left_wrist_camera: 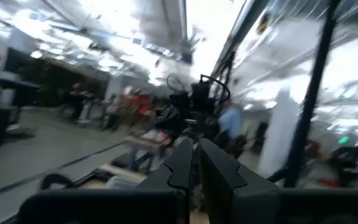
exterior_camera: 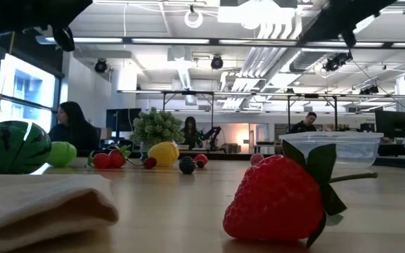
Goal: Pick and placing Produce into tupperware
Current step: Move the transparent bin to the center of the table
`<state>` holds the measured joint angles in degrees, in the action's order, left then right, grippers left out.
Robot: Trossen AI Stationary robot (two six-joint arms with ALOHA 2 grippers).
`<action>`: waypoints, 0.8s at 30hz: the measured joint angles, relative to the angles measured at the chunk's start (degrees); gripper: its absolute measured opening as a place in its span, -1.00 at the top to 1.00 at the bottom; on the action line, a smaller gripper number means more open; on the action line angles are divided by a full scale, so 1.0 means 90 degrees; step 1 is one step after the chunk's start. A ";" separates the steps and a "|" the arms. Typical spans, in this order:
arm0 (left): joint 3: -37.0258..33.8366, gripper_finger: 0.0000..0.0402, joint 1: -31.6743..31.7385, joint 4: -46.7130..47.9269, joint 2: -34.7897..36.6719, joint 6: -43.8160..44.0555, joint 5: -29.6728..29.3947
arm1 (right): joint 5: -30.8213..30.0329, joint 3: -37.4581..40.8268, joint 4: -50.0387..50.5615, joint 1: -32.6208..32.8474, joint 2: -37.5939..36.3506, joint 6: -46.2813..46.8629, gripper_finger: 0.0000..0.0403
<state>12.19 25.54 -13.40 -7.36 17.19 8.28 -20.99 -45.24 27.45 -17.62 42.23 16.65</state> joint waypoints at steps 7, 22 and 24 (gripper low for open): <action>0.1842 0.92 0.0000 0.2098 -0.1786 -0.0711 -0.1248 | 0.0395 -0.1144 0.2009 -0.1040 0.1848 0.0850 1.00; 0.2797 0.92 -0.0005 0.2785 -0.5065 -0.1103 -0.1132 | 0.1065 -0.0883 0.2497 -0.1272 0.4127 0.0864 1.00; 0.2797 0.92 -0.0005 0.2839 -0.5076 -0.1051 -0.1004 | 0.1211 -0.0767 0.2468 -0.1209 0.4322 0.0882 1.00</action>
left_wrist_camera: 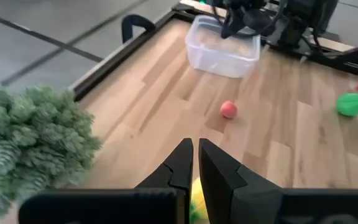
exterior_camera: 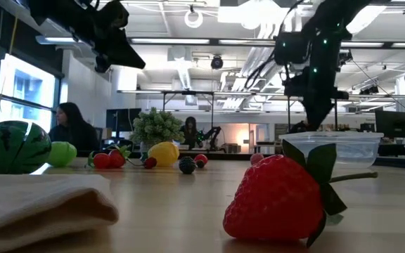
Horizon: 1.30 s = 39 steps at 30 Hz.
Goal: Pick and placing Produce into tupperware
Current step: Move the transparent bin to the center of the table
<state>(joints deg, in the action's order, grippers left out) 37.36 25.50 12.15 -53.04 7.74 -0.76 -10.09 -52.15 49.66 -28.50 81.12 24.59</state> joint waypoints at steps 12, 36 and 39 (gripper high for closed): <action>0.0002 0.92 0.0000 0.0552 0.0053 0.0120 0.0310 | 0.0484 0.0268 -0.0565 0.1338 0.0495 0.0592 1.00; 0.0002 0.92 0.0000 0.0775 0.0051 0.0191 0.0322 | 0.2069 0.0268 -0.1748 0.4279 0.0493 0.2980 1.00; 0.0002 0.92 0.0000 0.0830 0.0051 0.0192 0.0322 | 0.2200 0.0268 -0.2227 0.4360 0.0493 0.2961 1.00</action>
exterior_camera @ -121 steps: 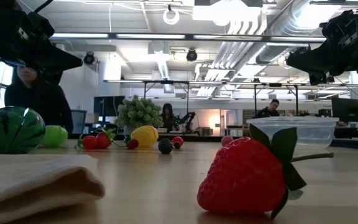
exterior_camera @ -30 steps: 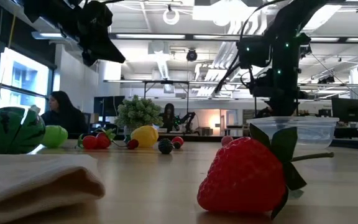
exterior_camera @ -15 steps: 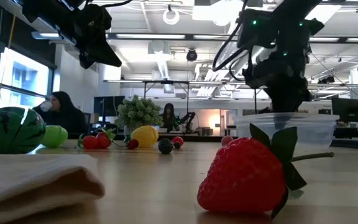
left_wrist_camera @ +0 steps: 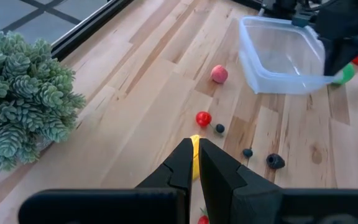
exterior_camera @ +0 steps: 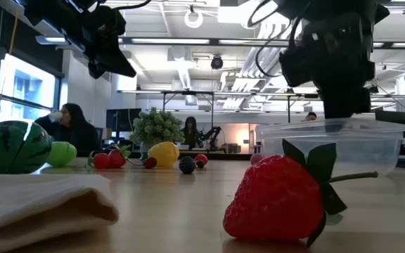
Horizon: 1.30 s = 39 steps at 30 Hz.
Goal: Pick and placing Produce into tupperware
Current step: Move the transparent bin to the center of the table
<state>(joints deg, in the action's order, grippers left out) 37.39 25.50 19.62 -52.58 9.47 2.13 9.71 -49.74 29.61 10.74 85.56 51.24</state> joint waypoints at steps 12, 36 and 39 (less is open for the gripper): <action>-0.0002 0.92 0.0000 0.0063 0.0000 0.0005 0.0093 | 0.0551 -0.0197 -0.0708 -0.0334 0.1100 -0.0449 1.00; -0.0005 0.92 -0.0002 0.0179 0.0000 0.0003 0.0219 | -0.0075 -0.4175 0.1124 -0.0489 0.3807 -0.3250 1.00; -0.0005 0.92 0.0000 0.0179 0.0000 0.0003 0.0216 | -0.0123 -0.4319 0.1106 -0.0530 0.3827 -0.3408 1.00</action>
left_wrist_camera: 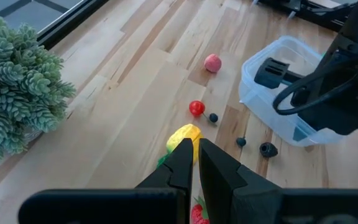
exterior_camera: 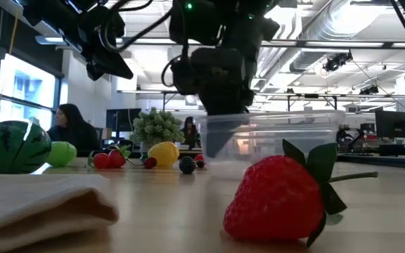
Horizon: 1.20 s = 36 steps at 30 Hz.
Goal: Pick and placing Produce into tupperware
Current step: Move the transparent bin to the center of the table
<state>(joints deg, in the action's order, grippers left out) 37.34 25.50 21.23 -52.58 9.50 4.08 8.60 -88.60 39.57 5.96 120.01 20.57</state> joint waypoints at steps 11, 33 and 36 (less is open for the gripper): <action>0.0000 0.92 0.0000 -0.0002 0.0000 0.0000 0.0000 | -0.0493 -0.0067 0.0037 -0.0370 0.0002 -0.0219 1.00; 0.0000 0.92 -0.0002 0.0061 0.0000 -0.0024 -0.0002 | -0.0498 -0.0067 -0.0046 -0.0737 -0.0020 -0.0743 1.00; 0.0000 0.92 -0.0002 0.0109 0.0000 -0.0027 -0.0023 | -0.0576 -0.0067 0.0091 -0.0657 -0.0123 -0.0747 1.00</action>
<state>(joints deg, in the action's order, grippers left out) 37.34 25.47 22.22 -52.58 9.26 3.87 3.41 -89.21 40.39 0.05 118.90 13.85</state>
